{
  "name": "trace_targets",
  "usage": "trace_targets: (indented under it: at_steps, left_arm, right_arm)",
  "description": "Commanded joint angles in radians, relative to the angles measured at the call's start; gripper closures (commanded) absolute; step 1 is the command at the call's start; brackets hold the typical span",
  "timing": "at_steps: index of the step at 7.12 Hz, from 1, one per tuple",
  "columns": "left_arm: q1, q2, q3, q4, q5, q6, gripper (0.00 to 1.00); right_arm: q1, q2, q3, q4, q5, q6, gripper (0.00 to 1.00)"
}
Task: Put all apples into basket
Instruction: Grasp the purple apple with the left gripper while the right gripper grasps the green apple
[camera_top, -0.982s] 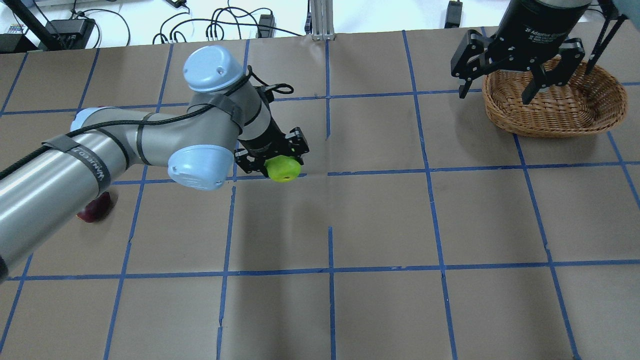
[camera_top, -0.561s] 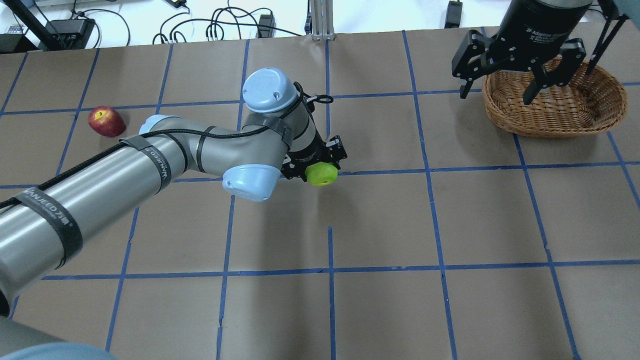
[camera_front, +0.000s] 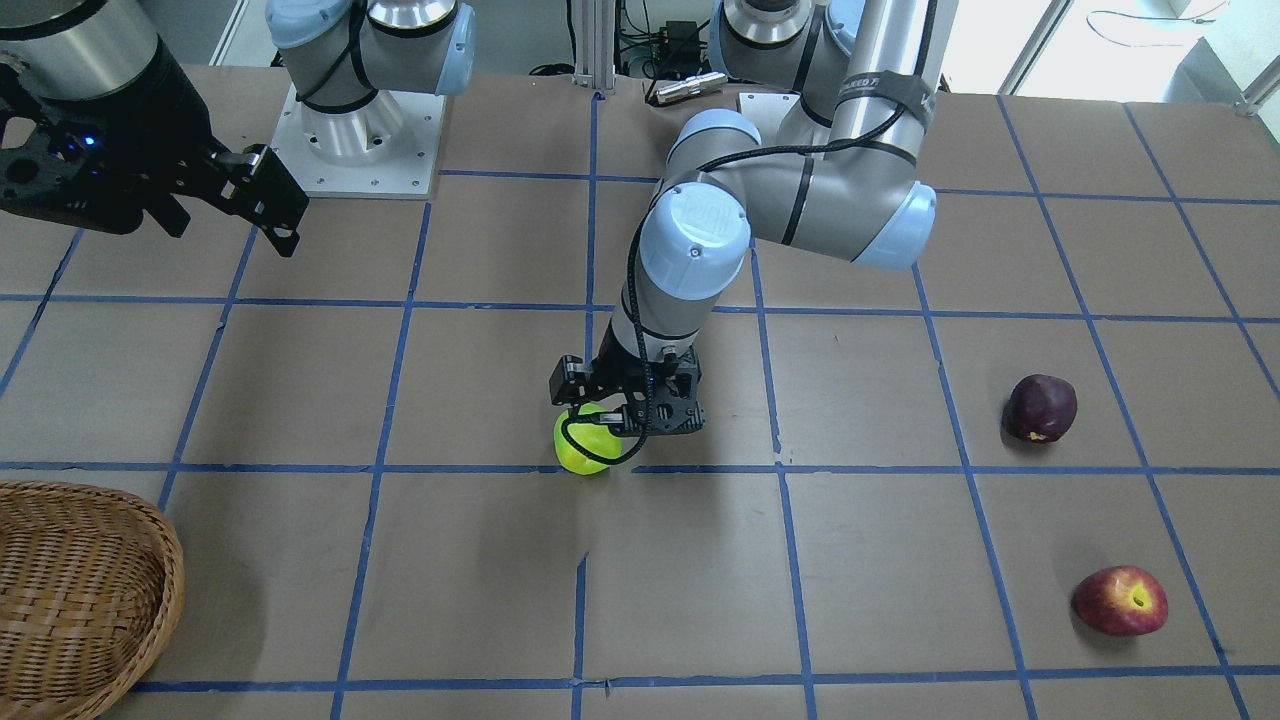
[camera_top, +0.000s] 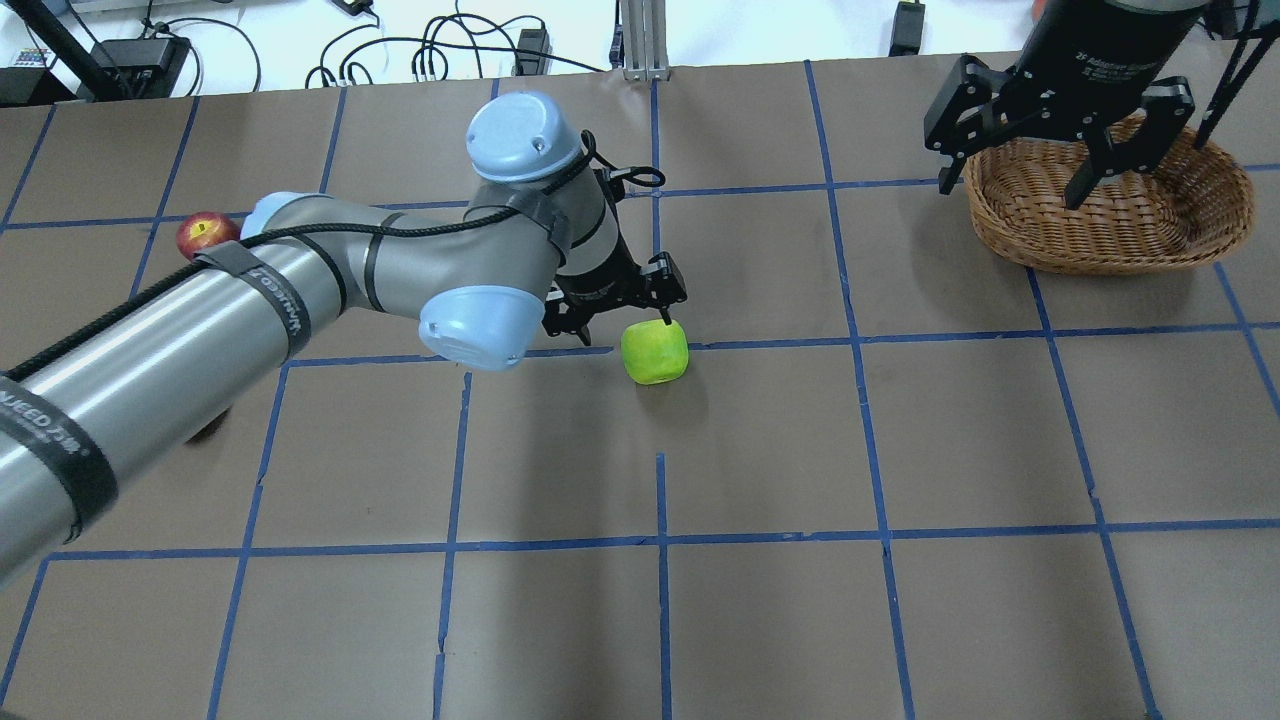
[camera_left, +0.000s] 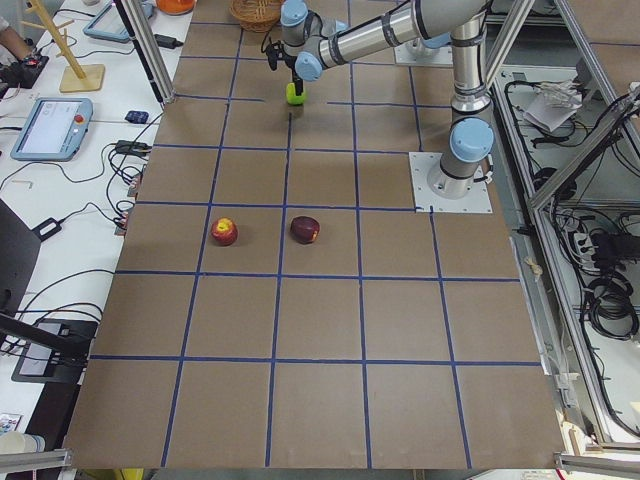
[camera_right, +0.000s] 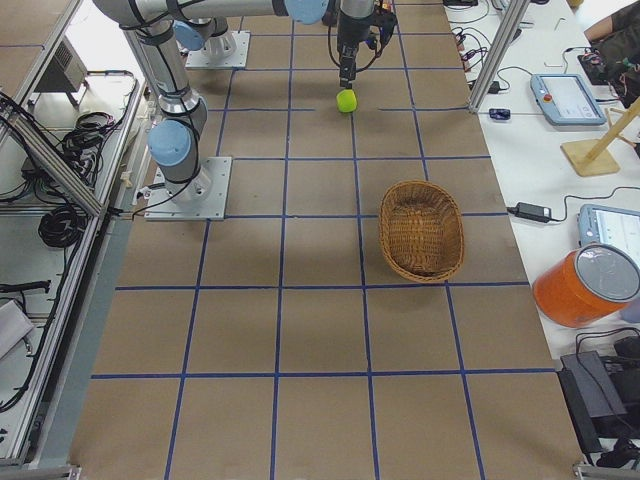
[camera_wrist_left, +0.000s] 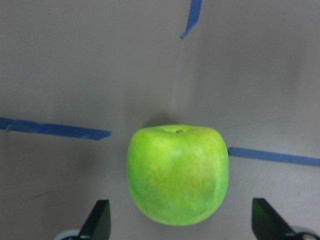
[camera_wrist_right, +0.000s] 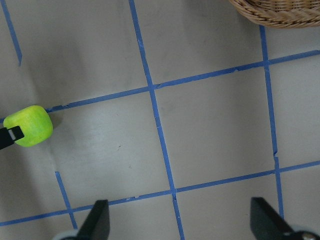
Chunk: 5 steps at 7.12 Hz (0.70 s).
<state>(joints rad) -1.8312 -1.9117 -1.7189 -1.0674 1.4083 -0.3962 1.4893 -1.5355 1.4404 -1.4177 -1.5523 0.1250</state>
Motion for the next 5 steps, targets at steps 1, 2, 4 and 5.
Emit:
trace_targets:
  at_steps: [1, 2, 4, 5]
  left_arm:
    - [0.149, 0.118, 0.051, -0.225, 0.154, 0.225, 0.00]
    - [0.256, 0.135, 0.041, -0.230, 0.182, 0.401, 0.00]
    - [0.473, 0.152, -0.063, -0.226, 0.225, 0.761, 0.00]
    - [0.568, 0.157, -0.095, -0.205, 0.272, 0.948, 0.00]
  right_arm:
    - [0.006, 0.015, -0.002, -0.009, 0.014, 0.013, 0.00]
    - [0.040, 0.055, -0.003, -0.009, 0.044, 0.015, 0.00]
    - [0.158, 0.153, -0.002, -0.191, 0.089, 0.047, 0.00]
    - [0.230, 0.222, -0.003, -0.234, 0.089, 0.079, 0.00]
